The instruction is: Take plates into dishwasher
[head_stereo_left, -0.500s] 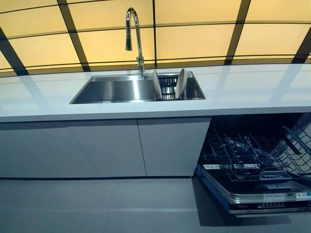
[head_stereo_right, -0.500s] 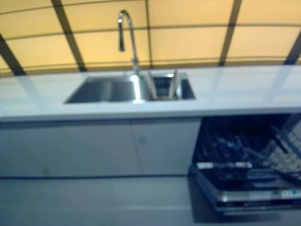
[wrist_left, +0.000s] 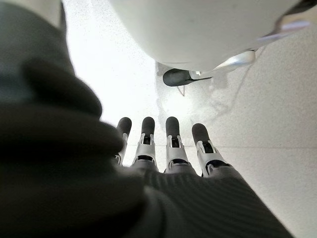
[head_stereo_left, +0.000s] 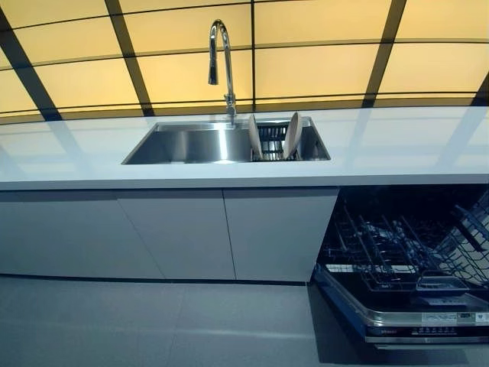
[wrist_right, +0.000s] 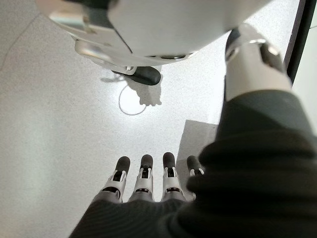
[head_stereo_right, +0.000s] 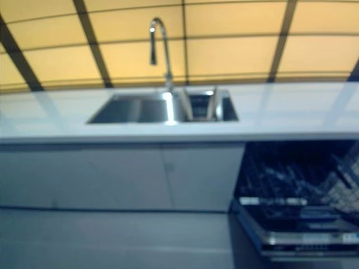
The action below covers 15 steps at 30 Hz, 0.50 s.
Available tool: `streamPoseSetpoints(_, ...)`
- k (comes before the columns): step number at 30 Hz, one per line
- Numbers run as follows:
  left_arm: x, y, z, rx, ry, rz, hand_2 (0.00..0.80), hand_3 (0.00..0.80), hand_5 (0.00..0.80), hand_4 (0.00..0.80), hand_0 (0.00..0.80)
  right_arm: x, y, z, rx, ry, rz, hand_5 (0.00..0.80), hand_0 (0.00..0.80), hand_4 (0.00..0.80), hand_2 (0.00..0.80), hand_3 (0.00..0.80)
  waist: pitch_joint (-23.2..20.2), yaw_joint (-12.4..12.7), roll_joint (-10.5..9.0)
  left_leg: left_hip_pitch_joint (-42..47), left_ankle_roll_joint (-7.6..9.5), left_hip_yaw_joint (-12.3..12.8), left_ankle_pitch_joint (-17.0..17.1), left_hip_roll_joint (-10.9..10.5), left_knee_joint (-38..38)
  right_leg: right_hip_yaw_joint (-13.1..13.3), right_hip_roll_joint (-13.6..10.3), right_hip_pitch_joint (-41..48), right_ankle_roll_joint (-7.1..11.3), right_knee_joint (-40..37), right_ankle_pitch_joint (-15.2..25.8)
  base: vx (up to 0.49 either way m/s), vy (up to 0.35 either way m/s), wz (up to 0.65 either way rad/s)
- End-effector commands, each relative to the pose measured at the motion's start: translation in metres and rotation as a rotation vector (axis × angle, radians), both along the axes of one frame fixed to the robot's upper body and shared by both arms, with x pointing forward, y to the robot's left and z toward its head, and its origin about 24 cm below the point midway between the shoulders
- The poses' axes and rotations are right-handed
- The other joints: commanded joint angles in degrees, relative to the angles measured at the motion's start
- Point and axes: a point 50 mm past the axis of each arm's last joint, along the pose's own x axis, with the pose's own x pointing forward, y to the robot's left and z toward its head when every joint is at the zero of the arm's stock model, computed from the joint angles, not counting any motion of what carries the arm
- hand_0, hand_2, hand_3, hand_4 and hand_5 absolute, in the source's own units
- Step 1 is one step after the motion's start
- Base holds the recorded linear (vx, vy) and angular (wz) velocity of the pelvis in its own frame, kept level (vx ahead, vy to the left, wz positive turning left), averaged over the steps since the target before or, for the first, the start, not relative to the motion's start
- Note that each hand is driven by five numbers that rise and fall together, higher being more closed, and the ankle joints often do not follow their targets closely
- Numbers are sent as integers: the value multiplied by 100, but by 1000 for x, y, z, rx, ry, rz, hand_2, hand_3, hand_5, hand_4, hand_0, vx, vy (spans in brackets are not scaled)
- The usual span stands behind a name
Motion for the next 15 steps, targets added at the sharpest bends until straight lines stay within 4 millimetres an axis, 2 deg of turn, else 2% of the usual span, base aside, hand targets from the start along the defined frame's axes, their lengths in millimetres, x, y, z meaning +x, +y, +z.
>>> streamPoseSetpoints(1,34,-6,4,-3,-68,20,0,0,0,0,0,25,3,3,-8,-16,28,0,0,0,0,0,169,122,-218,30,616,87,-371,-676,13,49,174,117,38,140,-391,-68,-46,4)
streamPoseSetpoints(4,36,-5,5,12,-72,12,0,0,0,0,0,27,4,3,-5,-18,27,0,0,0,0,0,200,133,-218,54,615,35,-376,-676,13,35,177,141,25,145,-407,-36,-62,5)
streamPoseSetpoints(8,29,-1,4,37,-48,4,0,0,0,0,0,21,6,1,5,-9,18,0,0,0,0,0,172,119,-247,121,574,-8,-383,-664,13,18,209,261,0,69,-429,-1,-90,10)
streamPoseSetpoints(13,29,-2,4,48,-62,13,0,0,0,0,0,22,4,2,1,1,30,0,0,0,0,0,211,120,-293,244,528,42,-299,-583,13,170,279,267,-112,135,-518,6,-91,4)
streamPoseSetpoints(14,31,-2,4,47,-70,26,0,0,0,0,0,23,3,3,-3,2,32,0,0,0,0,0,255,119,-337,148,518,146,-387,-560,336,210,260,242,-153,192,-538,-32,-113,-1)
streamPoseSetpoints(15,33,-3,5,47,-86,56,0,0,0,0,0,25,1,3,-9,4,34,0,0,0,0,0,357,125,-418,-175,496,312,-517,-531,1107,231,209,208,-207,275,-521,-78,-125,2)
